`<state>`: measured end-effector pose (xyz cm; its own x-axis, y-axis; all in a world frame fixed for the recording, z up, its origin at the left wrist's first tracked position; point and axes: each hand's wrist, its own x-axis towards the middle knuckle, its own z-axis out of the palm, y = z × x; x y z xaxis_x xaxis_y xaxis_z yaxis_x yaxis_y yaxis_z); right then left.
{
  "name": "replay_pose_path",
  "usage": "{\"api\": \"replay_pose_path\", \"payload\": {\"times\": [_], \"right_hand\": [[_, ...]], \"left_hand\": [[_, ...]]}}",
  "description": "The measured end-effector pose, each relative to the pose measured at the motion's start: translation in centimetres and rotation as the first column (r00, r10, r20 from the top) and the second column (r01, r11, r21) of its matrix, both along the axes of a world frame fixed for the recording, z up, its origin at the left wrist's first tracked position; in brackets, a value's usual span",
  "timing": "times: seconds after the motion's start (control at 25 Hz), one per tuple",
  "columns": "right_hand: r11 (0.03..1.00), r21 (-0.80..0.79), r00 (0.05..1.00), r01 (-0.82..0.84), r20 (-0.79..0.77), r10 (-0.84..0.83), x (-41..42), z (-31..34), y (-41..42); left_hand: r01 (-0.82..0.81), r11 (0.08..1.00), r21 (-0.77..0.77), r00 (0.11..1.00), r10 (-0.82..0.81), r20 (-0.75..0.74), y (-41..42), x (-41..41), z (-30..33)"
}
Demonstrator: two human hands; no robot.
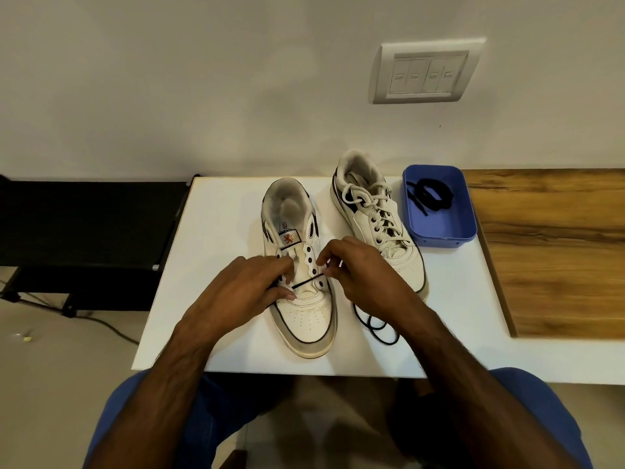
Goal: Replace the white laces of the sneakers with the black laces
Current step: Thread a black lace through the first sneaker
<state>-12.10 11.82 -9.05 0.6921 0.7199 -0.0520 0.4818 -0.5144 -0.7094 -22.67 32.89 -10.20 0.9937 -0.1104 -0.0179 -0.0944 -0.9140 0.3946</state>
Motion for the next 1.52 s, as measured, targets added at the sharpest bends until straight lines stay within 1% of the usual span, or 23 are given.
{"api": "replay_pose_path", "payload": {"times": [0.12,0.2,0.32,0.4,0.44,0.48,0.52,0.56,0.6,0.64,0.72,0.8,0.88,0.92,1.0,1.08,1.12,1.2,1.24,1.32,1.4,1.44,1.52], "right_hand": [[0.992,-0.128,0.99,-0.001,-0.143,-0.017,1.1,1.4,-1.8],[0.989,-0.148,0.977,0.01,-0.208,-0.042,2.2,2.2,-3.7],[0.986,0.149,0.899,0.074,-0.437,-0.002,2.7,3.2,-5.0],[0.923,0.372,0.834,0.098,-0.537,0.128,2.2,3.9,-4.7],[0.883,0.459,0.807,0.096,-0.555,0.201,1.9,4.1,-4.4],[0.847,0.523,0.779,0.091,-0.567,0.267,1.6,4.3,-4.0],[0.822,0.561,0.754,0.091,-0.578,0.311,1.4,4.5,-3.8],[0.809,0.578,0.735,0.106,-0.594,0.328,1.3,4.6,-3.7],[0.801,0.583,0.721,0.138,-0.614,0.323,1.3,4.6,-3.7],[0.79,0.582,0.704,0.194,-0.643,0.301,1.4,4.6,-3.8],[0.741,0.576,0.665,0.346,-0.708,0.24,1.9,4.3,-4.2],[0.67,0.568,0.628,0.477,-0.754,0.192,2.5,4.0,-4.5],[0.658,0.535,0.618,0.53,-0.775,0.133,2.9,3.5,-4.7],[0.695,0.512,0.643,0.505,-0.761,0.093,2.9,3.4,-4.7],[0.81,0.448,0.733,0.38,-0.68,0.032,2.6,3.1,-4.3],[0.887,0.395,0.786,0.239,-0.615,0.063,1.6,2.8,-3.3],[0.907,0.384,0.796,0.176,-0.598,0.099,0.9,2.6,-2.7],[0.924,0.372,0.803,0.091,-0.577,0.153,-0.2,2.4,-1.5],[0.927,0.368,0.804,0.07,-0.571,0.166,-0.4,2.3,-1.2],[0.931,0.358,0.807,0.064,-0.568,0.163,-0.2,2.4,-1.3],[0.922,0.368,0.8,0.122,-0.586,0.129,0.6,2.6,-1.9],[0.912,0.376,0.791,0.164,-0.603,0.106,1.0,2.6,-2.3],[0.893,0.382,0.769,0.237,-0.636,0.068,1.6,2.5,-2.8]], "left_hand": [[-0.038,0.998,-0.058,0.999,0.037,-0.031,0.6,-0.6,0.0],[-0.071,0.997,-0.009,0.997,0.071,0.033,1.0,-0.8,0.6],[-0.17,0.971,0.166,0.944,0.112,0.309,0.4,-0.7,1.8],[-0.21,0.962,0.176,0.891,0.114,0.44,-2.0,-0.2,2.7],[-0.17,0.981,0.098,0.899,0.114,0.423,-3.6,0.0,3.0],[-0.101,0.994,-0.047,0.931,0.111,0.347,-5.2,0.1,3.2],[-0.047,0.967,-0.252,0.969,0.105,0.223,-6.4,0.1,3.2],[-0.042,0.877,-0.479,0.991,0.096,0.088,-7.1,0.1,3.4],[-0.086,0.74,-0.667,0.995,0.1,-0.017,-7.2,0.1,3.6],[-0.137,0.61,-0.781,0.987,0.152,-0.055,-6.8,0.1,3.9],[-0.211,0.458,-0.864,0.92,0.393,-0.017,-4.4,0.1,4.0],[-0.333,0.432,-0.838,0.815,0.579,-0.026,-1.5,0.0,3.4],[-0.543,0.532,-0.65,0.756,0.646,-0.103,0.2,-0.4,2.3],[-0.594,0.602,-0.533,0.743,0.665,-0.077,0.5,-0.6,2.0],[-0.505,0.733,-0.456,0.791,0.604,0.095,-0.3,-0.7,2.3],[-0.268,0.812,-0.519,0.889,0.416,0.191,-2.2,-0.3,3.1],[-0.175,0.803,-0.569,0.934,0.318,0.161,-3.4,0.0,3.3],[-0.144,0.764,-0.629,0.976,0.214,0.037,-5.1,0.3,3.2],[-0.179,0.741,-0.648,0.973,0.233,-0.002,-5.1,0.3,2.9],[-0.22,0.705,-0.674,0.941,0.337,0.045,-3.9,0.3,2.8],[-0.293,0.726,-0.622,0.852,0.493,0.174,-1.8,0.0,3.1],[-0.392,0.712,-0.583,0.776,0.596,0.206,-0.4,-0.4,2.9],[-0.624,0.611,-0.487,0.597,0.775,0.207,2.4,-1.2,2.4]]}}
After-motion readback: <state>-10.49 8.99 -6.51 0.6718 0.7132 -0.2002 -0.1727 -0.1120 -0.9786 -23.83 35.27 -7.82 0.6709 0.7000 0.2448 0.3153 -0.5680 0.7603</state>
